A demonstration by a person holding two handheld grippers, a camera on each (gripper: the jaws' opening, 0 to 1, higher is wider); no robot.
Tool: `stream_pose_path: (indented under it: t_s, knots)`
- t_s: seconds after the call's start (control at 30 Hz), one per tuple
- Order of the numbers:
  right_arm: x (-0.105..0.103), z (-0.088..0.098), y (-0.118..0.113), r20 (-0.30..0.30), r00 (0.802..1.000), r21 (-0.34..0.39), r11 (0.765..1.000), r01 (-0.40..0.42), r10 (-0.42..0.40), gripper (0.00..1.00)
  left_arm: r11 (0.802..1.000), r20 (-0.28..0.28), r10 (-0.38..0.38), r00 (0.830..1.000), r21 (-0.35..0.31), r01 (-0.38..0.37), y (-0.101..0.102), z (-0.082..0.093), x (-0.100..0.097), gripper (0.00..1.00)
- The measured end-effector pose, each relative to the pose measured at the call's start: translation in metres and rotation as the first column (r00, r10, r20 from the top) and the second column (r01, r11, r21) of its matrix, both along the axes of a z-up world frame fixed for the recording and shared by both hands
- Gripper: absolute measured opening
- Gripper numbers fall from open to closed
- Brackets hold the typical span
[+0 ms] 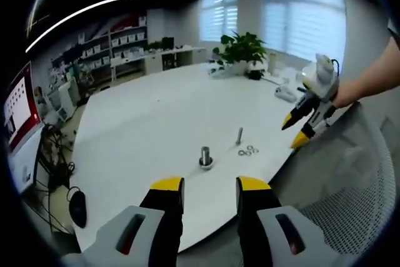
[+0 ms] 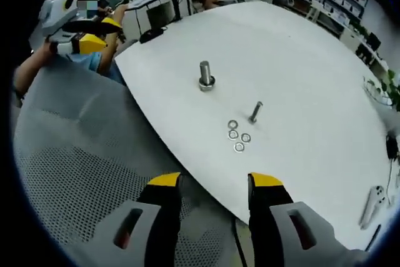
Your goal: Place the washer onto the threaded stud by aligning its center hole with the stud, sliding it down to the base, and recovering from edge contact or off-axis alignment until the washer reaches the visible bottom stop.
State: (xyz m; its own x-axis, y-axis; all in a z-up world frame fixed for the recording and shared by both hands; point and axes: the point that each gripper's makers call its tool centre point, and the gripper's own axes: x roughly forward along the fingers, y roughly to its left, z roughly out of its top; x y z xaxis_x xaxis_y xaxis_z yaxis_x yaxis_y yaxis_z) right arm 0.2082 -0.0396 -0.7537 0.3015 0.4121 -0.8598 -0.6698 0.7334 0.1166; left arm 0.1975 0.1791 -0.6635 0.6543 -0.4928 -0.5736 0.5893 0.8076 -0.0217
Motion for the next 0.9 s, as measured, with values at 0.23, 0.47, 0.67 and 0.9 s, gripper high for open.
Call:
stream_pose_path:
  t_s: [0.23,0.47,0.67,0.9]
  knots:
    - [0.022,-0.021,0.014,0.019,0.997,0.015,0.998,0.068,-0.069,0.44,1.000,-0.008,-0.010,1.000,0.011,0.010,-0.001,-0.002,-0.001,0.31]
    - [0.024,-0.045,0.016,0.010,0.997,-0.002,0.997,0.075,-0.075,0.44,1.000,-0.012,-0.005,1.000,0.024,0.005,0.000,-0.004,-0.001,0.30]
    - [0.038,-0.062,0.011,0.060,0.995,-0.035,0.996,0.086,-0.084,0.44,0.999,-0.027,0.006,1.000,0.037,-0.005,0.002,-0.009,-0.001,0.29]
    - [0.040,-0.073,0.011,0.057,0.997,-0.077,0.995,0.056,-0.052,0.42,0.998,-0.059,-0.012,0.998,0.060,0.015,0.001,-0.017,-0.005,0.29]
